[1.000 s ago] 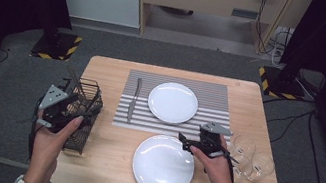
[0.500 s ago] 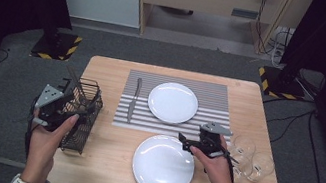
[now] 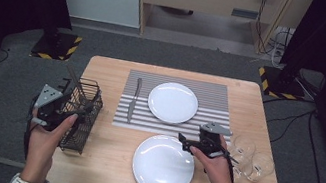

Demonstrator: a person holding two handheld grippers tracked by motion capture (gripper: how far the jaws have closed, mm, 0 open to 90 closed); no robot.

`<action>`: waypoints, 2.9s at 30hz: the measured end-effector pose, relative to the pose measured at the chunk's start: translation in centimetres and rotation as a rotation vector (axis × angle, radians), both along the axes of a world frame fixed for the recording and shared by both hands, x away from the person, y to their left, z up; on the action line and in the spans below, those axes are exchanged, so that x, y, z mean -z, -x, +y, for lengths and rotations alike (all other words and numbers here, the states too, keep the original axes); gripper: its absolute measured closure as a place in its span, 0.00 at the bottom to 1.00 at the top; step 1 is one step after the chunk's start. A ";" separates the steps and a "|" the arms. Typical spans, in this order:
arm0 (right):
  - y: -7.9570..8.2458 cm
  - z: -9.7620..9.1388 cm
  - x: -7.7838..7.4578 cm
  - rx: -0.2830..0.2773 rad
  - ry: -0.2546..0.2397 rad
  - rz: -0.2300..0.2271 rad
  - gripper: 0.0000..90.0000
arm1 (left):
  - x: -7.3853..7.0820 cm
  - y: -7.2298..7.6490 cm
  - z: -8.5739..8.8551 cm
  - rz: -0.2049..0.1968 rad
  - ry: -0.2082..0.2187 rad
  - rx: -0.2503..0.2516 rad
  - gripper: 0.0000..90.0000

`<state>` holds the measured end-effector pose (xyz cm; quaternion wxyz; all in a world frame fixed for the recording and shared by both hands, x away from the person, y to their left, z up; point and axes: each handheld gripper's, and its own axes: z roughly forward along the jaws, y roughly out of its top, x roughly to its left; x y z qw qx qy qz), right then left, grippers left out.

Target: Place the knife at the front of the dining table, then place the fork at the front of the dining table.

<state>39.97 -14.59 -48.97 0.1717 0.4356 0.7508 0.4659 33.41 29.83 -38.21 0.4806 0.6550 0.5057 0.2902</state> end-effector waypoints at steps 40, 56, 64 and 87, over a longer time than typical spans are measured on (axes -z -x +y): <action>0.1 0.0 -0.1 0.000 0.002 -0.003 0.09 | -1.1 -0.7 4.4 -0.039 -0.008 -0.102 0.10; 0.1 0.0 0.1 -0.007 0.008 0.004 0.09 | 0.5 -1.6 6.6 -0.014 0.033 -0.155 0.20; 0.1 0.1 0.3 -0.007 0.017 0.008 0.09 | 1.3 -2.4 7.2 0.005 0.054 -0.147 0.40; 0.1 0.3 0.5 -0.020 0.037 0.013 0.09 | 2.3 -2.7 7.7 0.022 0.073 -0.112 0.90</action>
